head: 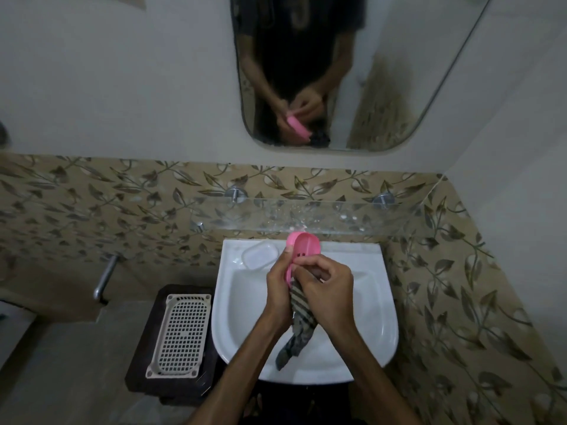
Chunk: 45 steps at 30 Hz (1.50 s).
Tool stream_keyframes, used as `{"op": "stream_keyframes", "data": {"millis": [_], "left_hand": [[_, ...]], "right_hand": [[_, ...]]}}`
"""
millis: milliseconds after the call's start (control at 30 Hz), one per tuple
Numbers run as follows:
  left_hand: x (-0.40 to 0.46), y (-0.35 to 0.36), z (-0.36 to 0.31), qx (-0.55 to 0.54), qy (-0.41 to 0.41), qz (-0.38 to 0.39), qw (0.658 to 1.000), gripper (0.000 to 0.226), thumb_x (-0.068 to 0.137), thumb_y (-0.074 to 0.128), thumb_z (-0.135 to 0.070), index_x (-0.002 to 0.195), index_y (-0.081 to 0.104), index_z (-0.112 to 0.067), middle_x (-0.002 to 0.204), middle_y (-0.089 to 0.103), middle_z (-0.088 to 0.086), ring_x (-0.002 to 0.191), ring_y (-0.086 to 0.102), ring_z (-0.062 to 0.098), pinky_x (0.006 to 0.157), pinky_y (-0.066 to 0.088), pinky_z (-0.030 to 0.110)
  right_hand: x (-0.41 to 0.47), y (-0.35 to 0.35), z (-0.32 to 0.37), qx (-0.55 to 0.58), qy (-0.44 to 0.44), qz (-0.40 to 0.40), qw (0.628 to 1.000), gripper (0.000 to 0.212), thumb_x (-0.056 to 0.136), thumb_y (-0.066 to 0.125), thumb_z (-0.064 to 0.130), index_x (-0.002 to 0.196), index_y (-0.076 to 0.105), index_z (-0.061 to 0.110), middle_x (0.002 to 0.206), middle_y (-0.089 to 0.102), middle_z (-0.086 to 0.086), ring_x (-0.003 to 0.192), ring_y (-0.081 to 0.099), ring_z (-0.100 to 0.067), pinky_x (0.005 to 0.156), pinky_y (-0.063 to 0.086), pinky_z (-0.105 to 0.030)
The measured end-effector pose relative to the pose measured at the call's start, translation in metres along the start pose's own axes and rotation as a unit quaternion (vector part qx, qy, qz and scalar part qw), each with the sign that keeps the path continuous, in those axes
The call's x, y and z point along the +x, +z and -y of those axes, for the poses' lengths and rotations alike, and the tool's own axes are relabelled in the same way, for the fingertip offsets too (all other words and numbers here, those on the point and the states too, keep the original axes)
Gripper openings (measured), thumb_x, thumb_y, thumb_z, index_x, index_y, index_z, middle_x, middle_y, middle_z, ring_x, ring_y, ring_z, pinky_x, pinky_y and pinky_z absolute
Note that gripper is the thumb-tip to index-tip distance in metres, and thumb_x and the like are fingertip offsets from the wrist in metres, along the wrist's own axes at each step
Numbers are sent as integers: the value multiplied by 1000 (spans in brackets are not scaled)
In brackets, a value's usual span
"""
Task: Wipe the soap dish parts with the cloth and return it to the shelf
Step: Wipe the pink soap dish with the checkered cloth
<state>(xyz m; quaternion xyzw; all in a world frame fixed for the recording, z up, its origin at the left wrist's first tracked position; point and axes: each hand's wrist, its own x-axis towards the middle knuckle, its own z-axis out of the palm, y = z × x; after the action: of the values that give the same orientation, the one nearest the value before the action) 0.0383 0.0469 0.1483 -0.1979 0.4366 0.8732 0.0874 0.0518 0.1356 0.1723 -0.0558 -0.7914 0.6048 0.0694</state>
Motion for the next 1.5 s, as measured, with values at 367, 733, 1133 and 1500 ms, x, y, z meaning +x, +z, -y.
{"op": "stream_keyframes", "data": {"millis": [367, 733, 1133, 1500], "left_hand": [[-4, -24, 5, 38, -30, -69, 996, 49, 105, 50, -43, 124, 73, -4, 115, 75, 26, 103, 71, 38, 88, 60, 42], [-7, -21, 12, -40, -56, 0, 998, 45, 103, 55, -41, 113, 81, -6, 114, 78, 20, 102, 77, 28, 79, 62, 32], [3, -34, 7, -2, -40, -42, 998, 55, 100, 57, -47, 119, 75, 1, 107, 74, 26, 94, 72, 36, 84, 60, 41], [1, -19, 24, 67, 45, -54, 995, 59, 87, 65, -56, 106, 74, -1, 92, 71, 15, 84, 69, 27, 72, 56, 34]], "right_hand": [[-12, -2, -26, -231, -56, -9, 971, 16, 86, 82, 5, 97, 83, 16, 95, 81, 0, 80, 73, -10, 80, 61, -20], [14, 14, -15, -82, -58, -50, 994, 24, 88, 78, 1, 95, 83, 23, 89, 77, 14, 83, 73, 1, 81, 63, -22], [-7, -10, -35, -44, -89, 168, 981, 23, 87, 82, 1, 95, 85, 22, 92, 81, 16, 90, 77, -4, 83, 57, -14], [-8, -12, -46, -57, -46, 109, 991, 27, 83, 78, -6, 85, 83, 21, 81, 80, 11, 78, 77, -3, 76, 59, -16]]}}
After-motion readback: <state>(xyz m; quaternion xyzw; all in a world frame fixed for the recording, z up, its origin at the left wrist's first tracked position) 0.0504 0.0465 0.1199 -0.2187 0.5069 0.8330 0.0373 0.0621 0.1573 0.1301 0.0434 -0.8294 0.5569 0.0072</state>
